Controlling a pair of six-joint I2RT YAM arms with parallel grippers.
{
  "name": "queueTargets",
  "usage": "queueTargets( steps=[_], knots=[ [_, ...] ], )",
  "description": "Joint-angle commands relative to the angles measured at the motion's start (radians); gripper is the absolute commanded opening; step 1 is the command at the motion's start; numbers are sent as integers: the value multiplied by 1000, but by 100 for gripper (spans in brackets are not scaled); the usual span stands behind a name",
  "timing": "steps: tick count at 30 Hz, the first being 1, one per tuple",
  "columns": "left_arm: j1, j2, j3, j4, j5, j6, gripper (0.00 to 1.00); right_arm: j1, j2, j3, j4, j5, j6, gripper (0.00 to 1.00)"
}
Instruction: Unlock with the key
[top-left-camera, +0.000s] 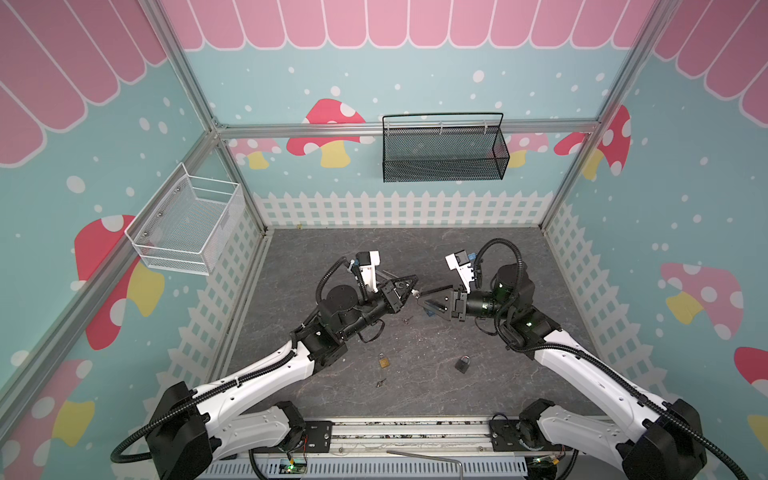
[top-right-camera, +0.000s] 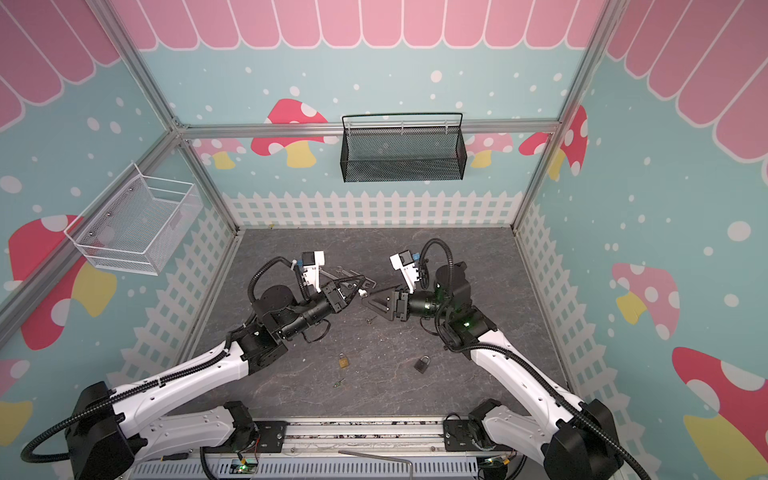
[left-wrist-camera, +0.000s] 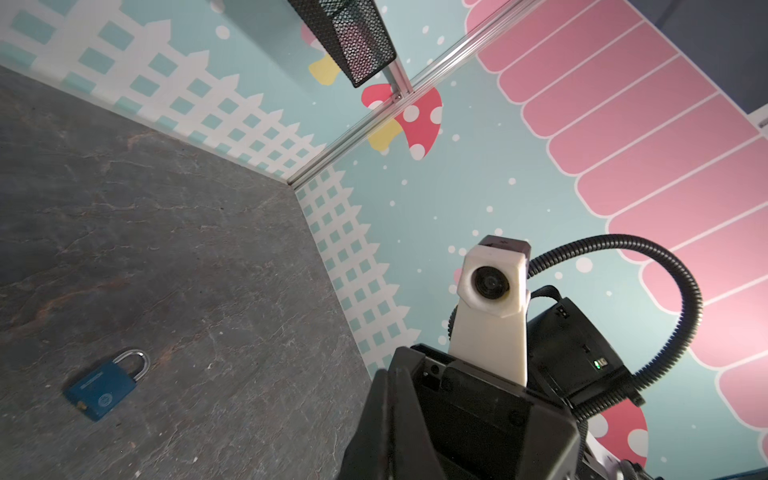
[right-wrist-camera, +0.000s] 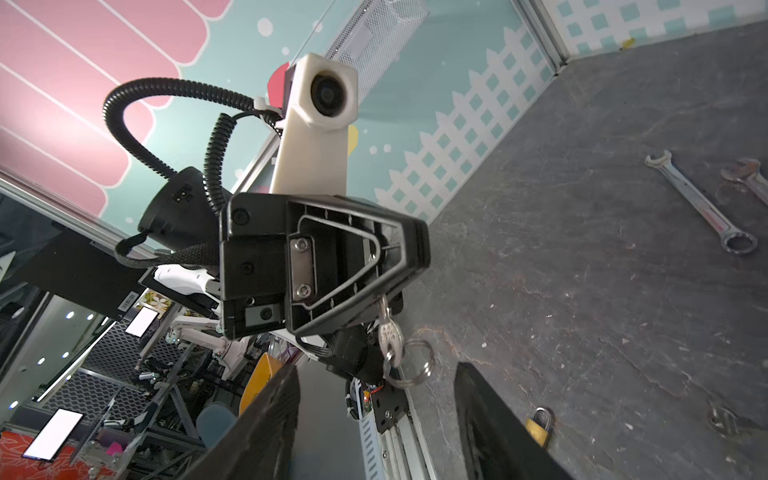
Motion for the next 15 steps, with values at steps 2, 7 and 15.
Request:
queueTargets(
  steps=[2, 7, 15],
  knots=[
    [0, 12, 14, 77, 54, 48, 0, -5, 39, -17, 137, -40, 76, 54],
    [-2, 17, 23, 94, 61, 51, 0, -5, 53, -31, 225, -58, 130, 40],
    [-7, 29, 35, 94, 62, 65, 0, -5, 51, -43, 229, -41, 129, 26]
  ],
)
